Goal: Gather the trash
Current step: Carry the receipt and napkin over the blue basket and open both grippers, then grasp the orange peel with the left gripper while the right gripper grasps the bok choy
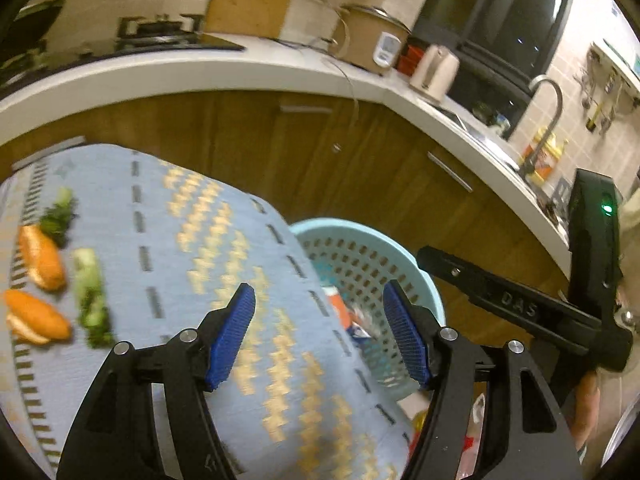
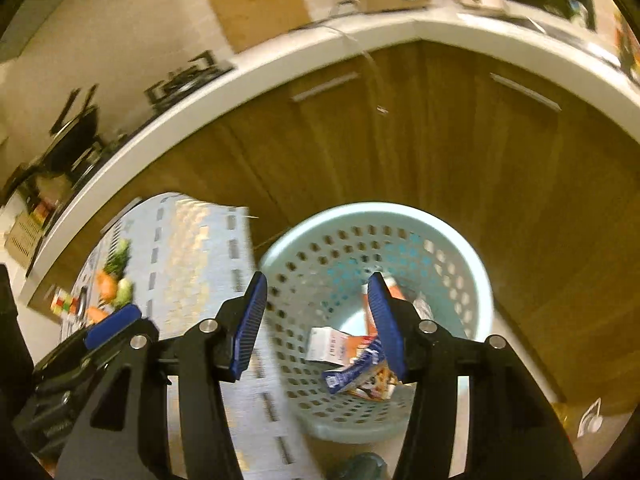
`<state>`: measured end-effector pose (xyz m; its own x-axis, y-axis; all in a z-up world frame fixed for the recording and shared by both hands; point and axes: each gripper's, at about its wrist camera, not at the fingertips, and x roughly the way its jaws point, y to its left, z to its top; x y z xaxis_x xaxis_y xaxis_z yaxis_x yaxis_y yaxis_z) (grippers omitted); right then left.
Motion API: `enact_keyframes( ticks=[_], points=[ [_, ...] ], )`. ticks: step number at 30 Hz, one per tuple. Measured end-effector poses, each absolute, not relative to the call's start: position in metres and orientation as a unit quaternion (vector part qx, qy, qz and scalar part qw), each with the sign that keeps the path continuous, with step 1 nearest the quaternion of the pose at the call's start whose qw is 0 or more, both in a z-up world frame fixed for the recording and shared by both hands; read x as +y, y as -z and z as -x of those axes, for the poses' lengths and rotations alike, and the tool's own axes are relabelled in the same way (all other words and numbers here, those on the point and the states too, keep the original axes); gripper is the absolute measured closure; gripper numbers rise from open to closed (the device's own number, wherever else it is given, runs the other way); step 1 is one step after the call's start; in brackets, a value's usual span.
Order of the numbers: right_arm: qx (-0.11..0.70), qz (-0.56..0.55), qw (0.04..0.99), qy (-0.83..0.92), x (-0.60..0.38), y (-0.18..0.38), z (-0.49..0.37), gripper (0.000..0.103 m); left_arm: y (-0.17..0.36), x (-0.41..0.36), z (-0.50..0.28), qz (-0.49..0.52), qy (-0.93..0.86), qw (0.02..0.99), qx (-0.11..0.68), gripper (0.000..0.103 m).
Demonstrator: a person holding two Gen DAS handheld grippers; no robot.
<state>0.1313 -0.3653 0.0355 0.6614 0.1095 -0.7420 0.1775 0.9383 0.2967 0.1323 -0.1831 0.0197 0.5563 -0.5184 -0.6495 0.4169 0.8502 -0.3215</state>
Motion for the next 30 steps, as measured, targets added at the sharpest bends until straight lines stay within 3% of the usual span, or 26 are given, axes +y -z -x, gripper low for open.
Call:
enact_keyframes(
  ticks=[5,11,13,16,30],
  points=[
    [0.396,-0.141,0.907,-0.027,-0.316,-0.052,-0.136,0.054,-0.03,-0.137,-0.127,0.081,0.218,0.901,0.367,0.038],
    [0.408,-0.103,0.904,-0.076,-0.248,-0.034,-0.149,0.055,-0.023,-0.068,-0.128,0.111,0.123,0.916,0.365,0.038],
    [0.418,-0.095,0.899,-0.093,-0.226,-0.022,-0.155,0.072,-0.018,-0.05,-0.13,0.111,0.095,0.918,0.369,0.039],
    [0.423,-0.088,0.894,-0.116,-0.203,-0.011,-0.16,0.077,-0.006,-0.025,-0.137,0.128,0.044,0.911,0.39,0.04],
    [0.434,-0.074,0.888,-0.131,-0.185,0.005,-0.168,0.077,0.032,-0.006,-0.175,0.217,0.027,0.871,0.44,0.038]
  ],
)
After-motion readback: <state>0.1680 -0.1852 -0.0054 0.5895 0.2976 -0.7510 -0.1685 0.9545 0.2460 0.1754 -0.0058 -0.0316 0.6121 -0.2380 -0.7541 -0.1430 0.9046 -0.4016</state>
